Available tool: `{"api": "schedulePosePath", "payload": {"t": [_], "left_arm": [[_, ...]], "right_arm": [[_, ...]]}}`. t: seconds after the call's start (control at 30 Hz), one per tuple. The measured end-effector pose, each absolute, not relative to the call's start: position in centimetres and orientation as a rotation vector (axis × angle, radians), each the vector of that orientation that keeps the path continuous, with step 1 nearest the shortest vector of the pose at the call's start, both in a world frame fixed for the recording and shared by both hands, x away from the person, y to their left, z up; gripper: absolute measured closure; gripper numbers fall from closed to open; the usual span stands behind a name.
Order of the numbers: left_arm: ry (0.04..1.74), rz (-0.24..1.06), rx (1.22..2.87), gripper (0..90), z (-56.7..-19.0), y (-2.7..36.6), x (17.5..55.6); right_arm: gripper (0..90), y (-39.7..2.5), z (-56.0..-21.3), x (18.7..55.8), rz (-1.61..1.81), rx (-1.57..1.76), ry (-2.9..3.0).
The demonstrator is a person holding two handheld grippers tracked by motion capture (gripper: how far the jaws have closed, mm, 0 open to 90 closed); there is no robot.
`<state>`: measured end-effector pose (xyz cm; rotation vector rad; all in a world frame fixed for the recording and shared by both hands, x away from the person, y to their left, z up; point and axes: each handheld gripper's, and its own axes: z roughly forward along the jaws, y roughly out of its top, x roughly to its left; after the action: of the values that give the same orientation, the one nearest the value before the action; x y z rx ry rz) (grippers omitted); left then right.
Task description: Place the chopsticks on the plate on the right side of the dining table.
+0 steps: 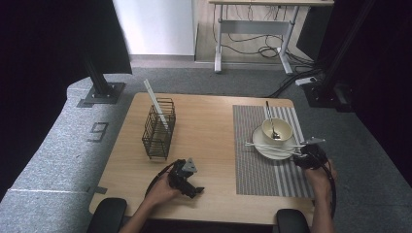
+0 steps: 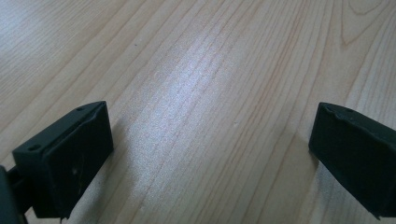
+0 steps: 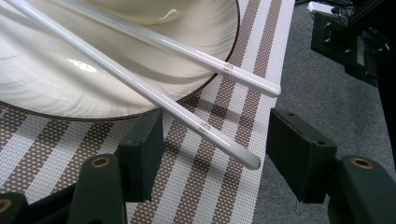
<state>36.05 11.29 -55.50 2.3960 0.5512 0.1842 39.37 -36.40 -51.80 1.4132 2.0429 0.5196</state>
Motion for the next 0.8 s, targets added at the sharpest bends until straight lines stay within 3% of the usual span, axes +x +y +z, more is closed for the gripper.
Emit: {"api": "schedulePosePath", "payload": {"t": [0.8], "left_arm": [[0.551, 0.185, 2.397, 0.0, -55.50, 11.27, 36.05]], "right_arm": [[35.7, -37.13, -52.16, 39.76, 0.533, 1.420, 1.979]]}}
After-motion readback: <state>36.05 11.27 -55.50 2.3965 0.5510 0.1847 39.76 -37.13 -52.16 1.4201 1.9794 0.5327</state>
